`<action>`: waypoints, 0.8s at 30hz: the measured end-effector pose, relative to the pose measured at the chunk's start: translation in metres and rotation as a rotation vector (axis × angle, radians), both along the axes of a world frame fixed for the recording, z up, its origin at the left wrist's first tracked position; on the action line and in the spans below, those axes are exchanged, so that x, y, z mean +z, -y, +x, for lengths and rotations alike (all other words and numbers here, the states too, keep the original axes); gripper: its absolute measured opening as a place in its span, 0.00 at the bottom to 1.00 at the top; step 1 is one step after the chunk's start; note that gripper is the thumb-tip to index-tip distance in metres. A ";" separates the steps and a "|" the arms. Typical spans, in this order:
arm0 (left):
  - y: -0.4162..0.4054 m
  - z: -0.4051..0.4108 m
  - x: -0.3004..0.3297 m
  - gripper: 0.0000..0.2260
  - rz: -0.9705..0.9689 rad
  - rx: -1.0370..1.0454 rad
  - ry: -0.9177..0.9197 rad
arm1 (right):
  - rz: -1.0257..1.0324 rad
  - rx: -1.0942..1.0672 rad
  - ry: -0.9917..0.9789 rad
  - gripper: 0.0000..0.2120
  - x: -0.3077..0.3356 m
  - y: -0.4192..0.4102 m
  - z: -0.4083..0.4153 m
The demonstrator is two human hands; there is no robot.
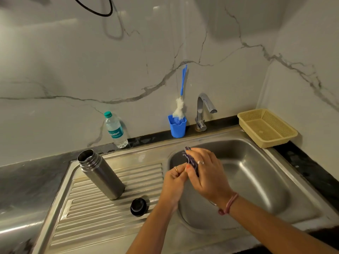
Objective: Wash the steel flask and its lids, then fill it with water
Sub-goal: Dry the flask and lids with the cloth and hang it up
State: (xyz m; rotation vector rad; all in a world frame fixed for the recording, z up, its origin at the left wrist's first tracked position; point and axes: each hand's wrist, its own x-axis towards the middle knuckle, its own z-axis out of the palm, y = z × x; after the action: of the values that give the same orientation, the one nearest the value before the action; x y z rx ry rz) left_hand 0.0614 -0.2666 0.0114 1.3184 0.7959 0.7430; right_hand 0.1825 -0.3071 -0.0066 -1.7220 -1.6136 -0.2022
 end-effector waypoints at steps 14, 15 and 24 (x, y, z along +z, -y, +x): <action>-0.038 -0.010 -0.015 0.09 0.979 -0.283 -0.252 | -0.909 0.251 -1.266 0.15 0.054 -0.026 0.056; -0.039 -0.010 -0.017 0.08 0.960 -0.271 -0.235 | -0.891 0.200 -1.243 0.16 0.056 -0.028 0.054; 0.010 0.001 -0.011 0.09 0.243 0.077 -0.216 | -0.147 -0.272 0.026 0.19 0.024 -0.003 -0.014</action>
State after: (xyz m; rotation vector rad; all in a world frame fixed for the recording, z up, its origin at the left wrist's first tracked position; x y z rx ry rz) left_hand 0.0625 -0.2763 0.0002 1.6138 0.9552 0.7854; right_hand 0.1685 -0.3038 0.0176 -2.0591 -1.4384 -0.2434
